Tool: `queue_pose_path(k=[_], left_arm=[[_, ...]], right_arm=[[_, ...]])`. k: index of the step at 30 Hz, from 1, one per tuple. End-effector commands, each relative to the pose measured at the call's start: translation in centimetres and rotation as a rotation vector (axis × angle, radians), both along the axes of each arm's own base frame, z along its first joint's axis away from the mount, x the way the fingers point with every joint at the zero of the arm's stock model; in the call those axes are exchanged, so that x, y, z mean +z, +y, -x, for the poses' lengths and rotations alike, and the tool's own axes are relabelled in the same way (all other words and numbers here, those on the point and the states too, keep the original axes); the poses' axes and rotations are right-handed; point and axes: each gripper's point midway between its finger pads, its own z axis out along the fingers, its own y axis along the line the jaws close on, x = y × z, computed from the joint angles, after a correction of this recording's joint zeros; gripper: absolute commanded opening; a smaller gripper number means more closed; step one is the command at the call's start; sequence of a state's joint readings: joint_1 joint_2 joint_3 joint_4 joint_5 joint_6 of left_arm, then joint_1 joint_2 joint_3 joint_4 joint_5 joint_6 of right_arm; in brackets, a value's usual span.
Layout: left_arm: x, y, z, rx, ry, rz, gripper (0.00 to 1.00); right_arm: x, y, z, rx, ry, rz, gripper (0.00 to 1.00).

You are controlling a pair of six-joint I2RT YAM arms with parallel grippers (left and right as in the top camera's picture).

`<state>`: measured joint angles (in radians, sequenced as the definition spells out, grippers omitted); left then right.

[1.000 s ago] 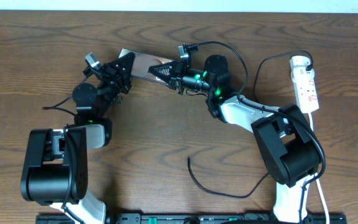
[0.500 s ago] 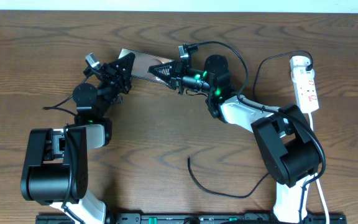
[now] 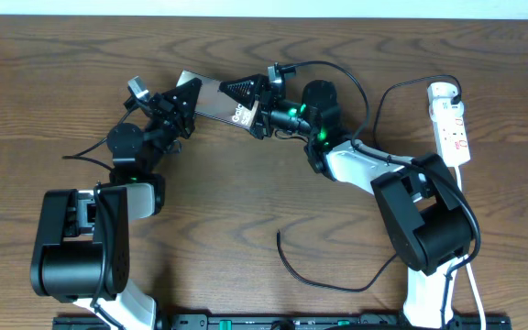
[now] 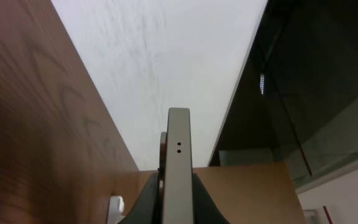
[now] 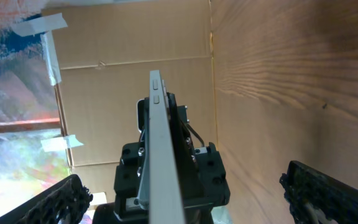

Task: Plug charger to phone and switch on socket
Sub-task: 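Open the right gripper and pull it back from the phone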

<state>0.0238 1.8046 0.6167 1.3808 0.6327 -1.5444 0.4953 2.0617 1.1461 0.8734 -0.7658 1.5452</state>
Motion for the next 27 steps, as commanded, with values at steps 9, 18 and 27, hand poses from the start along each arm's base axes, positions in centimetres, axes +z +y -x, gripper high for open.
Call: queue_pose_path(k=[9, 18, 27], left_arm=[[2.0, 6.2, 1.9, -0.125, -0.074, -0.074, 0.07], [4.9, 6.7, 4.5, -0.415, -0.142, -0.181, 0.07], [5.1, 6.1, 6.0, -0.546, -0.142, -0.224, 0.07]], right_arm=[[-0.6, -3.6, -1.5, 0.035, -0.261, 0.100, 0.99], [-2.5, -4.6, -1.5, 0.213, -0.285, 0.287, 0.99], [-7.7, -10.1, 0.0, 0.206, -0.080, 1.050, 0.99]])
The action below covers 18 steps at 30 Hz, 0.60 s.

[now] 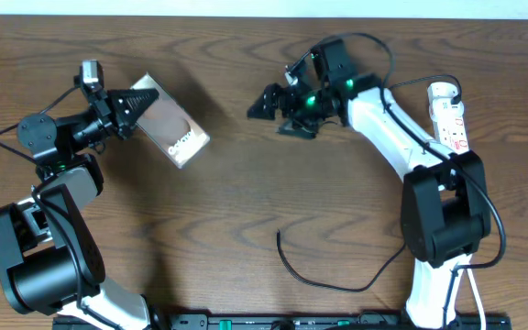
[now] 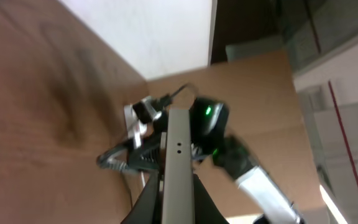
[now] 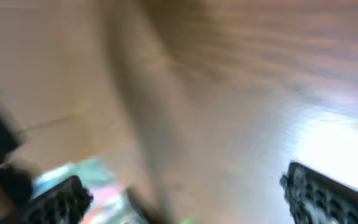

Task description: Plug charger to phone and switch on socket

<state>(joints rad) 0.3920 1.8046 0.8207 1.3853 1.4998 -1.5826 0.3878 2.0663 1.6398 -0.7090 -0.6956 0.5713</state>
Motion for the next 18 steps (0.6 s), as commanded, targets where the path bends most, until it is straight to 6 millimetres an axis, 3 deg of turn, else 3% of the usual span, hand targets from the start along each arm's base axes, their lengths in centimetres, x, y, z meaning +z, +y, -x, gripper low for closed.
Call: queue_pose_path(k=[1, 5, 12, 18], left_arm=[[1.0, 0.1, 0.8, -0.054, -0.023, -0.034, 0.07], [1.0, 2.2, 0.8, 0.000, -0.023, -0.035, 0.07], [1.0, 7.9, 1.2, 0.148, -0.019, -0.036, 0.07], [1.0, 11.2, 1.8, 0.233, 0.011, -0.016, 0.07]], right_arm=[[-1.3, -2.7, -0.7, 0.065, -0.182, 0.348, 0.99], [-3.4, -2.9, 3.5, 0.147, -0.101, 0.509, 0.99], [-6.8, -0.8, 9.5, 0.166, -0.019, 0.658, 0.99], [-8.9, -0.6, 13.1, 0.114, 0.040, 0.758, 0.98]])
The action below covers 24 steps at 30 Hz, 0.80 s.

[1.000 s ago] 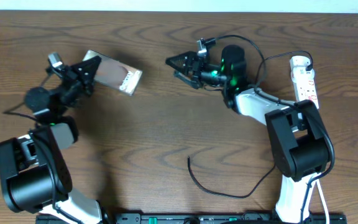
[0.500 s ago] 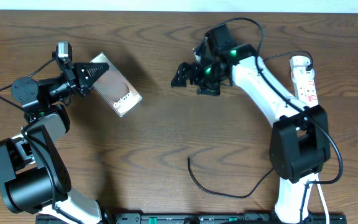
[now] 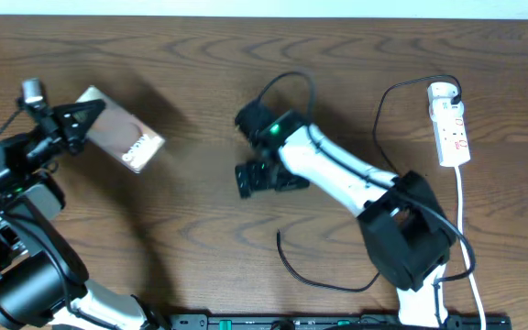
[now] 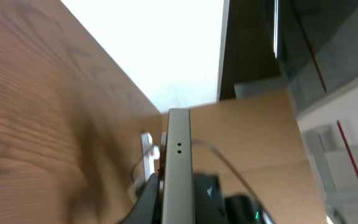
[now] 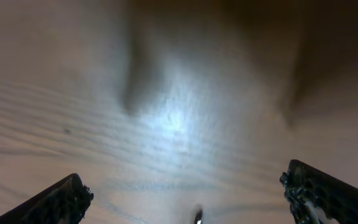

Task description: Plug charger to phone and switch on socket

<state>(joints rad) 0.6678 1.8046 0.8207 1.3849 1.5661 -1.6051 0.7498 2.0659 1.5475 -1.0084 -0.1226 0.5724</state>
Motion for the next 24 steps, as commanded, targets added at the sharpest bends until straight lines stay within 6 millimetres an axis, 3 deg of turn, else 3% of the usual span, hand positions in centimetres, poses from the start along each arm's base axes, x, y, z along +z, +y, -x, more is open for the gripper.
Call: queue_pose_path(k=[1, 6, 21, 24], left_arm=[[1.4, 1.4, 0.2, 0.029, -0.017, -0.014, 0.07], [1.3, 1.5, 0.3, 0.034, -0.016, -0.013, 0.06], [1.0, 1.4, 0.4, 0.034, -0.008, -0.006, 0.07], [1.0, 1.4, 0.4, 0.034, -0.007, -0.006, 0.07]], right_arm=[[-1.2, -0.9, 1.2, -0.109, -0.013, 0.097, 0.95], [-2.3, -0.9, 3.8, -0.148, 0.021, 0.143, 0.72], [-3.2, -2.0, 8.2, -0.131, 0.134, 0.219, 0.73], [-3.4, -1.6, 9.1, -0.112, 0.132, 0.228, 0.68]])
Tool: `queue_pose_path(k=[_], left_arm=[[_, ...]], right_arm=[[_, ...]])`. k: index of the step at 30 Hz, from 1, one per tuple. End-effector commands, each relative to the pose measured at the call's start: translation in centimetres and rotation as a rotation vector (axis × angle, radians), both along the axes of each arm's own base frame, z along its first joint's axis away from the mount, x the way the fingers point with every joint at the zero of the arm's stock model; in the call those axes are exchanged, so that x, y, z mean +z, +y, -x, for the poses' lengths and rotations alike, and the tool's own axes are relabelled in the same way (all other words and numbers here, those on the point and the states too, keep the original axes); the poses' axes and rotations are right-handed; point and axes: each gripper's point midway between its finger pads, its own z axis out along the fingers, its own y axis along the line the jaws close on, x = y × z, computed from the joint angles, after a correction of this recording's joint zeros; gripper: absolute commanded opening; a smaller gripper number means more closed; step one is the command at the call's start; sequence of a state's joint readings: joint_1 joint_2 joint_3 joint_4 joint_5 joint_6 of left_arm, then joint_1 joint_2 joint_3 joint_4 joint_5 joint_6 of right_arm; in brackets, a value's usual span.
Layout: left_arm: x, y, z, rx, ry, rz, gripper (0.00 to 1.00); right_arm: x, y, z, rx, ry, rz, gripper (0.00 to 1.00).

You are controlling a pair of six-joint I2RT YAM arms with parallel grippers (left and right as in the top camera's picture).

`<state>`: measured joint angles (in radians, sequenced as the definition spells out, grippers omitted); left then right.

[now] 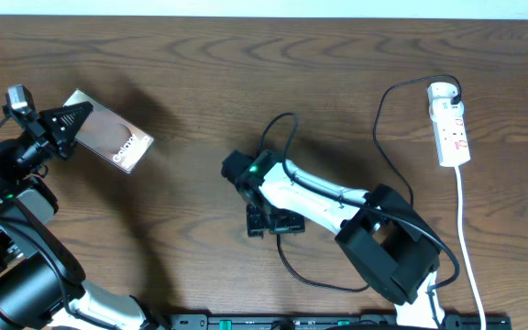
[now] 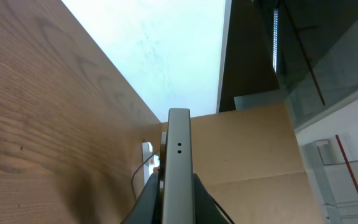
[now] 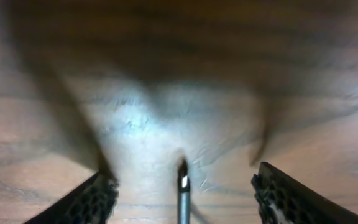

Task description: Plug charger to phone and switch on socket

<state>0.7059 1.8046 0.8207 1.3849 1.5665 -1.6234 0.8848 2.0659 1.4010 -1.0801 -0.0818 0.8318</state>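
The phone [image 1: 110, 141], a pale slab with a dark screen, is held off the table at the far left, and my left gripper [image 1: 60, 127] is shut on its left end. In the left wrist view the phone's thin edge [image 2: 179, 155] rises between the gripper [image 2: 179, 208]. My right gripper [image 1: 273, 223] hangs open over the free end of the black charger cable [image 1: 279, 240]. In the right wrist view the cable's plug tip [image 3: 183, 182] lies on the wood between the open fingers [image 3: 98, 196]. The white socket strip [image 1: 450, 124] lies at the far right.
The black cable [image 1: 337, 286] curls along the table's front and loops up toward the strip's plug [image 1: 443, 90]. A white lead [image 1: 466, 238] runs from the strip down the right edge. A black rail [image 1: 273, 321] lines the front edge.
My right gripper, still open, has moved from the table's middle toward the front and now stands over the cable's free end. The left gripper with the phone has shifted slightly further left.
First both grippers met at the phone at the back middle, the left shut on it, the right open around its other end. Then the left held the phone further left and the right was apart at the back. Later the right was mid-table, now above the cable end.
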Motion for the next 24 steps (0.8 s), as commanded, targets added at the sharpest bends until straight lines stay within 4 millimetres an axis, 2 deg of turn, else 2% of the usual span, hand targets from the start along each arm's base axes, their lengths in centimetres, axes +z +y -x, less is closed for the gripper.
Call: queue_pose_path(k=[1, 2, 6, 9, 19, 24], left_arm=[[1.01, 0.01, 0.06, -0.003, -0.021, -0.019, 0.07], [1.01, 0.01, 0.06, -0.003, -0.021, -0.019, 0.07], [1.01, 0.02, 0.06, -0.003, -0.021, -0.019, 0.07], [1.01, 0.01, 0.06, -0.003, -0.021, -0.019, 0.07], [1.01, 0.03, 0.06, -0.003, -0.021, -0.019, 0.07], [1.01, 0.03, 0.06, -0.003, -0.021, -0.019, 0.07]], right_arm=[[-0.18, 0.57, 1.48, 0.014, 0.009, 0.011, 0.61], [-0.18, 0.59, 1.53, 0.017, 0.008, 0.012, 0.55], [-0.21, 0.53, 1.57, 0.016, 0.009, 0.014, 0.49], [-0.33, 0.36, 1.73, 0.009, 0.013, 0.020, 0.41], [-0.61, -0.08, 2.10, -0.006, 0.024, 0.034, 0.34], [-0.71, -0.17, 2.33, -0.010, 0.033, 0.035, 0.22]])
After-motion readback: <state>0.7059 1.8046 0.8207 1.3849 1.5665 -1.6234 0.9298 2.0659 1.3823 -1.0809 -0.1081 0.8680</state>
